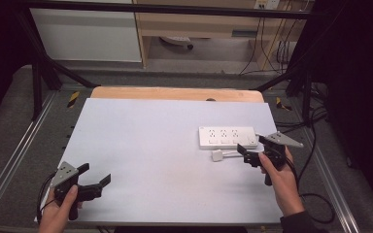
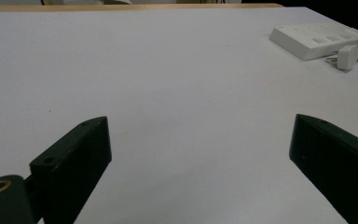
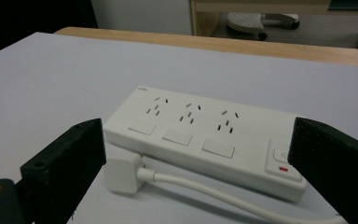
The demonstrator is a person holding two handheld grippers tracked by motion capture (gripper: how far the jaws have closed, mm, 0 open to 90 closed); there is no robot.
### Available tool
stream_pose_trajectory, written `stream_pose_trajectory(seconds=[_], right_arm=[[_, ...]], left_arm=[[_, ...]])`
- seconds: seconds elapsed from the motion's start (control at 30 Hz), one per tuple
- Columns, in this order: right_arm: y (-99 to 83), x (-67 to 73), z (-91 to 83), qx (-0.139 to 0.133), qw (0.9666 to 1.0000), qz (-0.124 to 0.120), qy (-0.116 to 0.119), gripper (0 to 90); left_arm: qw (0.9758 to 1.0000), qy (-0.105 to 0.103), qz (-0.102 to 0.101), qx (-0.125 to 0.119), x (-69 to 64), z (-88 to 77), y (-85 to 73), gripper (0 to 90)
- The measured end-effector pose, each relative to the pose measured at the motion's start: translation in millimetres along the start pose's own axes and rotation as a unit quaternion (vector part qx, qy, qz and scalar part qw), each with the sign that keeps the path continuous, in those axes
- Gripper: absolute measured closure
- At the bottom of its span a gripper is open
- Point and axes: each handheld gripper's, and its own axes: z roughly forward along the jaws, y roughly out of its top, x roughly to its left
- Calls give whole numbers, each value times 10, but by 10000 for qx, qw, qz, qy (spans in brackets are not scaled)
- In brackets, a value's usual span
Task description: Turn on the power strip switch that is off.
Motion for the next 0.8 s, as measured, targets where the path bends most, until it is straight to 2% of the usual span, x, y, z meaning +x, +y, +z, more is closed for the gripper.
stream_pose_trajectory(seconds=[0.37, 0.6, 0.7, 0.8], right_arm=[[-393, -50, -262, 9, 10000, 35, -49, 50], [-527, -58, -395, 108, 9999, -45, -121, 46], [-597, -48, -426, 236, 9997, -34, -85, 41], [-681, -7, -404, 513, 9986, -127, -1, 38]], left_arm=[[10000, 2, 13, -3, -7, -3, 3, 53], [10000, 12, 13, -9, -5, -6, 6, 53], [10000, -1, 30, -24, -13, -8, 8, 53], [10000, 12, 38, -14, -12, -5, 8, 53]])
